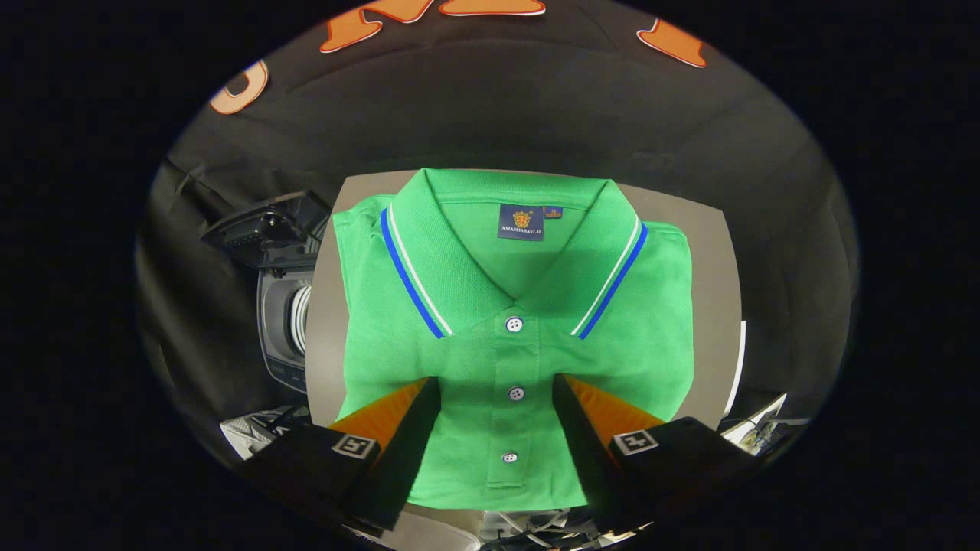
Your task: Put the clothes into the washing machine and then close the washing machine lid.
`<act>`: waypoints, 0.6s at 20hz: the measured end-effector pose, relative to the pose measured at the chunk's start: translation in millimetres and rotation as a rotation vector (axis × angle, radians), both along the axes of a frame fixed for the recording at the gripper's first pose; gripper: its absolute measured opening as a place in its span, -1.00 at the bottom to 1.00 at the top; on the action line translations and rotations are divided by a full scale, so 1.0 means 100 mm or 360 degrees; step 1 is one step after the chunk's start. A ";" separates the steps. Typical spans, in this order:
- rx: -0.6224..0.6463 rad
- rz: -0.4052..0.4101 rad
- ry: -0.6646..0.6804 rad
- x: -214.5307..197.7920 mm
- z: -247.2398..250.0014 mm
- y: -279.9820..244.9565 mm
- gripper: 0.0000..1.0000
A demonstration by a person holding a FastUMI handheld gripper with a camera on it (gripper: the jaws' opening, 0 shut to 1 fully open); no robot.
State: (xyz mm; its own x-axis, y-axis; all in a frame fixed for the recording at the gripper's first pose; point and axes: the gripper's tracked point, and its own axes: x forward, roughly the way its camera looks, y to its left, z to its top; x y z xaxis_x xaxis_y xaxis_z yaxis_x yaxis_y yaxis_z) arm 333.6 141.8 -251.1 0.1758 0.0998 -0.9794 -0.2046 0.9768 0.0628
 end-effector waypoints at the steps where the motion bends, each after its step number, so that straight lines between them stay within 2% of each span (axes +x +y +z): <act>1: 0.0003 0.0000 -0.0011 -0.01 0.01 -0.01 0.69; 5: 0.0053 -0.0078 -0.0093 0.05 0.03 -0.12 -0.30; 6: 0.0082 -0.0052 -0.0126 0.04 0.06 -0.14 -0.55; 8: 0.0169 -0.0056 -0.0215 0.02 0.08 -0.17 -0.80; 10: 0.0320 -0.0126 -0.0363 0.03 0.10 -0.18 -0.83; 12: 0.0530 -0.0224 -0.0605 0.08 0.12 -0.20 -0.83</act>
